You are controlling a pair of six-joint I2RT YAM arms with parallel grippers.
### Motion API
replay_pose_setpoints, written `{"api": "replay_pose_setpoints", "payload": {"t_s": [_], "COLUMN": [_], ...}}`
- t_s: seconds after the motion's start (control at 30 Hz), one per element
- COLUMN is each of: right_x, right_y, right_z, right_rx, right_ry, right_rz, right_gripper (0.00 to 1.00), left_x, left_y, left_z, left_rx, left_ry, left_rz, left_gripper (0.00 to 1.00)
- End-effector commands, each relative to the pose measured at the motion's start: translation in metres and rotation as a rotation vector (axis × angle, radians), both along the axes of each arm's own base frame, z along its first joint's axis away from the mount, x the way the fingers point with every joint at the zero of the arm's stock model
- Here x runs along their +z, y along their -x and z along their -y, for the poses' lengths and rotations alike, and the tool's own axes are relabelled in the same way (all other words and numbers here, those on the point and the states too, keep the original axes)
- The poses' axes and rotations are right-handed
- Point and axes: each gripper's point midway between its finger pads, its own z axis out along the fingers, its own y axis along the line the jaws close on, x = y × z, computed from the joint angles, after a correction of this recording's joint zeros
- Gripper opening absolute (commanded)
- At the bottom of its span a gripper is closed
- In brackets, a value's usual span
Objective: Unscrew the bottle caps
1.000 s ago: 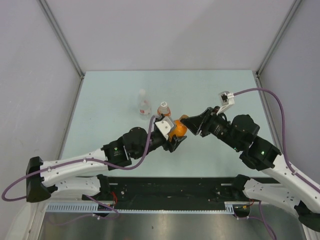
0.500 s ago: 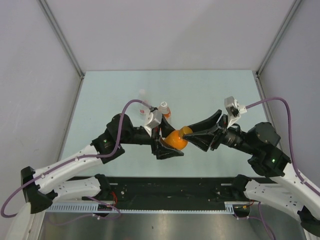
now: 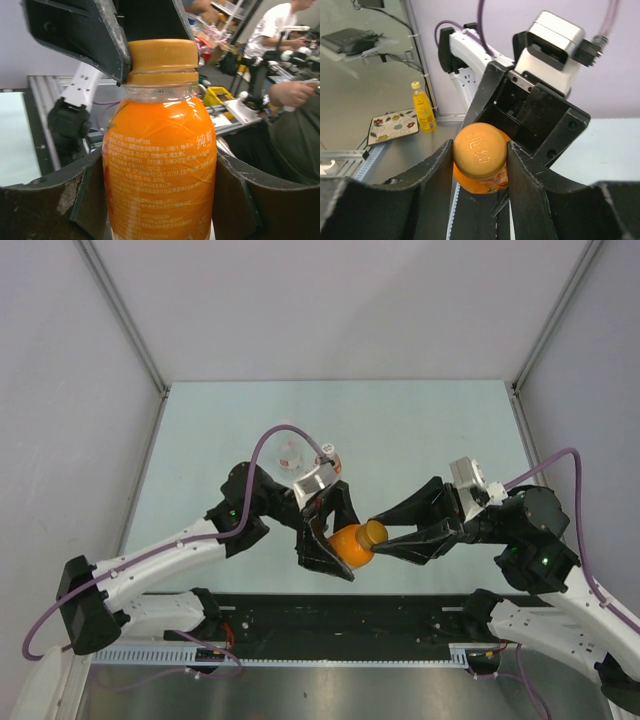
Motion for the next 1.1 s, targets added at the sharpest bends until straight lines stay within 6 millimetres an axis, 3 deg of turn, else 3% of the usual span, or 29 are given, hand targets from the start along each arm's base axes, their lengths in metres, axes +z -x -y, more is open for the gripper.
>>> {"api": "replay_pose_setpoints", "payload": {"t_s": [0.0, 0.4, 0.53, 0.63, 0.67, 0.73, 0.8, 0.87, 0.97, 1.07], "right_x": [-0.023, -0.032, -0.035, -0.032, -0.030, -0.032, -0.029, -0.024, -0.019, -0.018], "right_y": [0.020, 0.032, 0.027, 0.012, 0.010, 0.002, -0.002, -0.002, -0.005, -0.010], "right_z": [-0.004, -0.004, -0.005, -0.006, -0.005, -0.006, -0.005, -0.001, 0.004, 0.006], "right_rx": [0.152, 0.245, 0.210, 0.109, 0.088, 0.044, 0.012, -0.005, -0.046, -0.088], "right_ry": [0.083, 0.120, 0.136, 0.131, 0.127, 0.148, 0.151, 0.135, 0.116, 0.113], "right_rz": [0.018, 0.039, 0.011, -0.041, -0.057, -0.098, -0.130, -0.132, -0.145, -0.160], "right_gripper": [0.00, 0.00, 0.00, 0.00, 0.09, 0.23, 0.46, 0.59, 0.74, 0.80], "left_x": [0.033, 0.033, 0.033, 0.034, 0.021, 0.030, 0.024, 0.020, 0.017, 0.014], "left_y": [0.021, 0.024, 0.022, 0.013, 0.005, -0.006, -0.021, -0.034, -0.049, -0.054], "left_z": [-0.017, -0.017, -0.014, -0.008, -0.001, 0.003, 0.005, 0.009, 0.012, 0.012], "left_rx": [-0.120, -0.172, -0.153, -0.082, -0.040, 0.063, 0.174, 0.262, 0.353, 0.387], "left_ry": [0.148, 0.152, 0.145, 0.127, 0.074, 0.083, 0.053, 0.033, 0.014, 0.009], "left_rz": [0.099, 0.060, 0.052, 0.057, 0.062, 0.094, 0.127, 0.130, 0.133, 0.143], "left_gripper": [0.00, 0.00, 0.00, 0.00, 0.00, 0.00, 0.00, 0.00, 0.00, 0.00]}}
